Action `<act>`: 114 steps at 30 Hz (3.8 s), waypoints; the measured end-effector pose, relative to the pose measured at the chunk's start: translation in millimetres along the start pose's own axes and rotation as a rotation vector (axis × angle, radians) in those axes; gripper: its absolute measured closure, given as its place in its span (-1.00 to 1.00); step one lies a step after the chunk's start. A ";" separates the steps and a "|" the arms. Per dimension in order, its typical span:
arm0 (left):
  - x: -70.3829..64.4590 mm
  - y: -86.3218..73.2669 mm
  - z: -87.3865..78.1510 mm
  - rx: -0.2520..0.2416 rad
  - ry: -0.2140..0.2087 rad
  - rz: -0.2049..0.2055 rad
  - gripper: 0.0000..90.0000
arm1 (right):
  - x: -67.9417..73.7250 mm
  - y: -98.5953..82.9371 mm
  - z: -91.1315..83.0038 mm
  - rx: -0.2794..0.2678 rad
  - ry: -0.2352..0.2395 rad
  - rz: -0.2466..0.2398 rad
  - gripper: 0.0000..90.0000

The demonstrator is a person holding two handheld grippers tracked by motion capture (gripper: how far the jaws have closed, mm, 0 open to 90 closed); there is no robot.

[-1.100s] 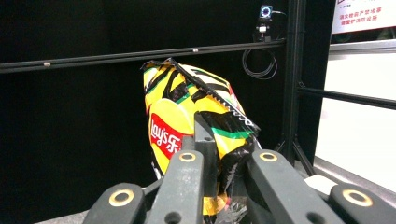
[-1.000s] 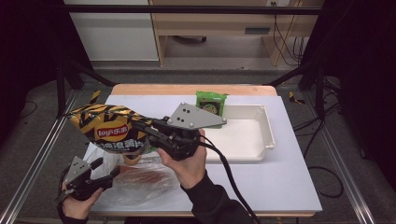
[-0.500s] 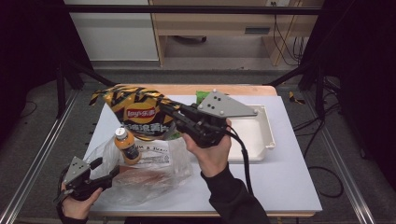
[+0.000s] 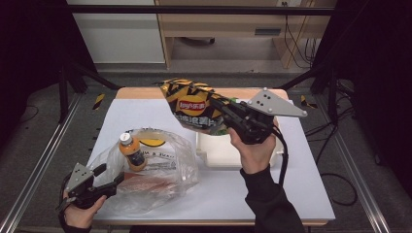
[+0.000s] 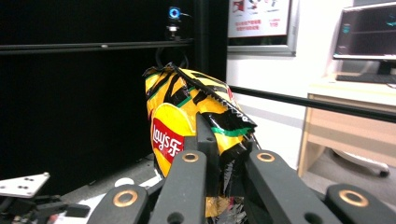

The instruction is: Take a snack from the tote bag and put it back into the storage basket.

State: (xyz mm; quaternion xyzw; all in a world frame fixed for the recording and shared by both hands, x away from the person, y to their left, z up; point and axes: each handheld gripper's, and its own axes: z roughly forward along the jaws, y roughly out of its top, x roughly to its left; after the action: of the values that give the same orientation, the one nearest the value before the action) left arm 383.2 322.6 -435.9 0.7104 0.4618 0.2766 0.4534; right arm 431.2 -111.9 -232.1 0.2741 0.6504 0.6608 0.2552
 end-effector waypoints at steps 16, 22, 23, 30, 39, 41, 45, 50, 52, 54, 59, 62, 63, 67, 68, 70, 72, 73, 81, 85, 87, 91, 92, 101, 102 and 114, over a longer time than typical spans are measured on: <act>0.2 2.0 -3.7 -0.018 0.004 0.000 -0.45 | -61.7 -45.2 -28.2 0.075 -0.154 0.079 0.96; 0.3 2.1 -3.9 -0.021 0.005 -0.001 -0.45 | -81.7 -59.4 -33.7 0.088 -0.200 0.108 0.96; 0.3 2.2 -3.9 -0.021 0.004 -0.001 -0.45 | -84.7 -61.4 -34.4 0.087 -0.208 0.117 0.96; 0.4 2.2 -4.0 -0.021 0.006 0.000 -0.45 | -104.9 -73.9 -39.3 0.095 -0.257 0.132 0.96; 0.7 2.4 -4.6 -0.022 0.006 -0.001 -0.45 | -127.6 -89.2 -40.2 0.106 -0.320 0.166 0.96; 0.5 2.4 -4.5 -0.022 0.005 -0.001 -0.45 | -133.8 -95.5 -38.4 0.119 -0.335 0.174 0.96; 0.8 2.2 -4.4 -0.022 0.006 -0.002 -0.45 | -142.1 -104.9 -36.2 0.134 -0.353 0.190 0.96; 1.3 1.8 -3.8 -0.020 0.007 -0.004 -0.45 | -151.2 -116.6 -33.7 0.150 -0.371 0.210 0.95; 1.4 1.7 -3.8 -0.019 0.007 -0.003 -0.45 | -153.9 -121.0 -31.6 0.156 -0.375 0.219 0.95; 1.7 1.5 -3.7 -0.019 0.007 -0.004 -0.45 | -156.9 -125.0 -29.7 0.160 -0.377 0.227 0.95; 2.3 1.1 -3.6 -0.019 0.009 -0.007 -0.45 | -164.8 -134.7 -26.4 0.162 -0.388 0.256 0.95; 2.6 0.9 -3.5 -0.016 0.010 -0.006 -0.45 | -169.1 -137.2 -25.8 0.155 -0.391 0.274 0.94; 2.6 0.8 -3.5 -0.016 0.010 -0.006 -0.45 | -171.9 -138.1 -25.7 0.153 -0.404 0.269 0.92; 2.2 0.3 -2.5 -0.012 0.009 -0.004 -0.45 | -177.1 -140.9 -24.7 0.153 -0.428 0.266 0.88; 2.0 0.2 -2.2 -0.012 0.009 -0.005 -0.45 | -178.7 -142.2 -23.9 0.160 -0.435 0.262 0.86; 2.3 0.0 -2.0 -0.010 0.010 -0.004 -0.45 | -180.7 -144.4 -21.6 0.159 -0.449 0.258 0.82; 2.7 -0.4 -1.7 -0.009 0.011 -0.006 -0.45 | -181.6 -145.4 -19.5 0.158 -0.471 0.243 0.78; 2.8 -0.5 -1.7 -0.008 0.012 -0.007 -0.45 | -182.6 -146.0 -18.6 0.157 -0.479 0.236 0.75; 2.9 -0.4 -2.1 -0.010 0.011 -0.007 -0.45 | -186.8 -149.9 -16.0 0.193 -0.553 0.195 0.22; 2.8 -0.1 -2.4 -0.012 0.011 -0.008 -0.45 | -187.1 -149.3 -21.3 0.213 -0.583 0.191 -0.08; 2.8 -0.1 -2.4 -0.011 0.012 -0.007 -0.45 | -184.6 -147.7 -27.5 0.204 -0.587 0.186 -0.16; 2.4 -0.1 -1.8 -0.009 0.012 -0.006 -0.45 | -170.5 -145.0 -38.7 0.215 -0.558 0.155 -0.17; 2.4 -0.1 -1.8 -0.009 0.012 -0.006 -0.45 | -170.5 -145.0 -38.7 0.215 -0.558 0.155 -0.17; 1.6 -0.4 -1.0 -0.006 0.012 -0.004 -0.45 | -157.6 -146.0 -37.5 0.257 -0.518 0.150 0.83; 2.0 -0.7 -0.9 -0.006 0.012 -0.006 -0.45 | -159.7 -146.7 -36.7 0.249 -0.529 0.159 0.85; 1.5 -1.7 0.8 0.001 0.008 -0.004 -0.45 | -188.6 -159.0 -26.4 0.198 -0.603 0.168 0.68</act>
State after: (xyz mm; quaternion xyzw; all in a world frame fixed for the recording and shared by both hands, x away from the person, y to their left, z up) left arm 383.8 323.9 -437.8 0.7085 0.4653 0.2784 0.4518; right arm 545.5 -258.0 -396.8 0.5335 0.5819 0.5022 0.3530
